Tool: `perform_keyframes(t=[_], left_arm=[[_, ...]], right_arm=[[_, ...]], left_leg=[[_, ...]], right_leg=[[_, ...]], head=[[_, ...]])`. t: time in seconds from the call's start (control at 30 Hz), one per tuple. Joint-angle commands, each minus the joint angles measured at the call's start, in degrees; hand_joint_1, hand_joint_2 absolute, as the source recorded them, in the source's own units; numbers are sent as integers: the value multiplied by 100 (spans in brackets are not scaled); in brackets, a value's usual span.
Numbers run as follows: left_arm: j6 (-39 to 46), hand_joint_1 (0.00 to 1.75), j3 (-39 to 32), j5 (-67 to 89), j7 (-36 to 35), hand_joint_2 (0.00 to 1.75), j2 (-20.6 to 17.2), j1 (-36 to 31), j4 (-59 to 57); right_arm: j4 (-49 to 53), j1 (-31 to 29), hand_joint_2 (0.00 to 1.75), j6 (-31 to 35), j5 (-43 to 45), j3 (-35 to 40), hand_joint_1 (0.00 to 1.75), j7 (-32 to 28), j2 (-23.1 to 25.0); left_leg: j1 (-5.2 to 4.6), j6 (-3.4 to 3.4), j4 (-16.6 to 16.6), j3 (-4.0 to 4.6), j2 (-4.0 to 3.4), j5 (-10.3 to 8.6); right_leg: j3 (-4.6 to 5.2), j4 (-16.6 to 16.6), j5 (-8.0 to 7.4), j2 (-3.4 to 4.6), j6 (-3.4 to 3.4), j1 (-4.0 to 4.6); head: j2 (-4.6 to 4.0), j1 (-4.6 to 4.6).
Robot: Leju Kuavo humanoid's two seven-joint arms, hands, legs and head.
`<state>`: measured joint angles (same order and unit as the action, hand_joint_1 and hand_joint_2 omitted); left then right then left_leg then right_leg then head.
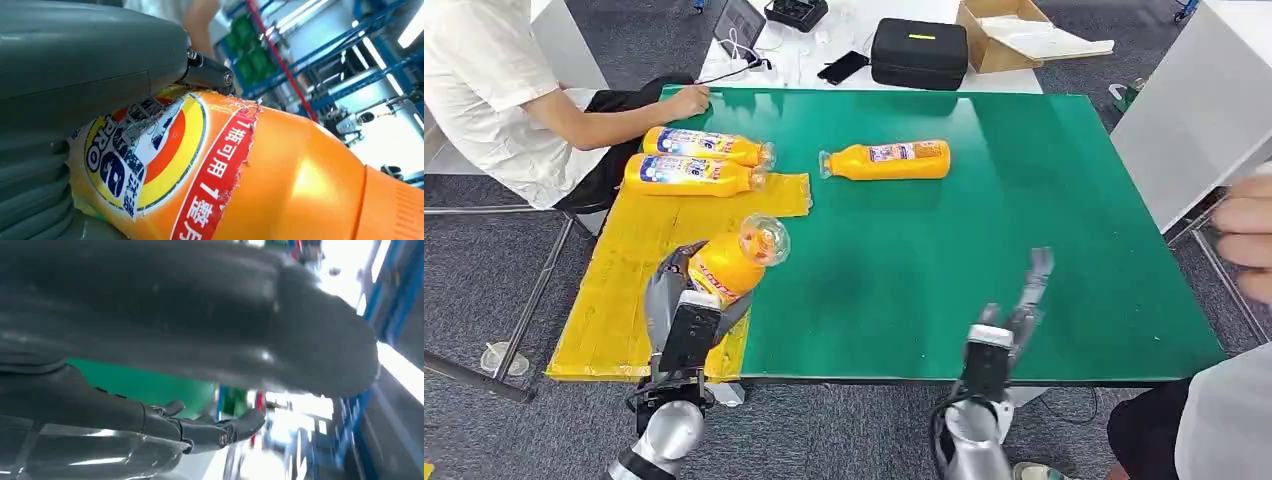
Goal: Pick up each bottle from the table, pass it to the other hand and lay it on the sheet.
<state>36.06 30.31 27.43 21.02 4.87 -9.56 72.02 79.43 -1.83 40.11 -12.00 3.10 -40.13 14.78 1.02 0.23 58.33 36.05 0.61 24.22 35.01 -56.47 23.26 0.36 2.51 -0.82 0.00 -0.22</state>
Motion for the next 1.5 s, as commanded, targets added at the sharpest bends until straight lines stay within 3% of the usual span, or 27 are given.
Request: perform_keyframes(t=[0.03,0.2,0.33,0.83,0.87,0.9,0.93,0.97,1.0,1.03,1.07,1.17,1.27,1.5], left_arm=[[-399,175,-336,2729,-1245,175,-469,-708,-1466],[-1569,175,-442,3071,-1241,175,-437,-1664,-3232],[-1776,175,-447,3175,-1316,175,-332,-1968,-3752],[-1905,175,-484,3146,-1348,175,-262,-2036,-3938],[-1942,166,-466,3180,-1366,175,-259,-2065,-4012],[-1983,143,-487,3165,-1383,175,-234,-2084,-4084],[-2051,105,-502,3156,-1400,175,-214,-2110,-4171],[-2117,79,-515,3147,-1412,175,-199,-2138,-4254],[-2251,61,-527,3136,-1421,175,-193,-2180,-4384],[-2389,66,-501,3151,-1407,175,-229,-2216,-4495],[-2598,30,-467,3149,-1320,175,-266,-2267,-4607],[-2952,40,-436,3121,-1224,175,-319,-2388,-4788],[-3245,9,-424,3087,-1232,175,-334,-2491,-4901],[-3602,0,-315,3078,-1187,175,-352,-2616,-4932]], right_arm=[[556,42,0,-11,345,-286,0,13,-82],[211,-182,0,-60,585,201,0,13,-213],[147,-182,0,-99,639,281,0,13,-250],[111,-148,0,-124,631,287,0,13,-275],[99,-145,0,-160,668,271,0,13,-270],[93,-128,0,-162,683,248,0,13,-264],[56,-122,0,-207,710,228,0,13,-259],[9,-120,0,-255,725,210,0,13,-255],[-49,-126,0,-307,685,218,0,13,-261],[-89,-142,0,-329,682,219,0,13,-250],[-116,-157,175,-345,699,209,0,13,-239],[-200,-188,175,-389,757,182,0,13,-224],[-303,-234,175,-452,805,137,0,13,-202],[-528,-333,175,-564,925,8,0,13,-149]], left_leg=[[0,0,-9,-32,-6,3],[4,0,-12,-40,-8,-3],[6,-5,-5,-24,-6,-10],[5,-4,-2,-14,-9,-12],[6,-2,-1,-27,-9,-8],[6,-1,-1,-30,-8,-8],[6,-3,-2,-18,-5,-11],[6,-1,-2,-23,-5,-9],[6,-4,-2,-13,-4,-12],[7,-2,-3,-21,-5,-10],[7,-4,-3,-16,-6,-11],[6,-4,-7,-30,-14,-9],[6,-3,-6,-32,-14,-10],[5,-2,-7,-40,-19,-17]], right_leg=[[-28,4,4,-3,-15,4],[-35,8,-2,-3,-18,8],[-19,2,-12,-6,-28,9],[-9,-2,-11,-1,-24,7],[-23,-2,-7,-5,-28,9],[-26,-1,-6,-7,-29,10],[-15,-1,-9,-6,-25,8],[-21,0,-8,-8,-26,9],[-10,0,-10,-5,-22,8],[-19,2,-9,-6,-25,9],[-13,2,-10,-3,-23,8],[-25,4,-10,4,-26,8],[-29,3,-12,5,-28,9],[-35,3,-17,10,-28,8]], head=[[0,-2],[0,-2],[2,-2],[0,0],[0,0],[0,0],[0,0],[0,0],[2,0],[0,0],[0,-2],[0,0],[0,-2],[0,-2]])
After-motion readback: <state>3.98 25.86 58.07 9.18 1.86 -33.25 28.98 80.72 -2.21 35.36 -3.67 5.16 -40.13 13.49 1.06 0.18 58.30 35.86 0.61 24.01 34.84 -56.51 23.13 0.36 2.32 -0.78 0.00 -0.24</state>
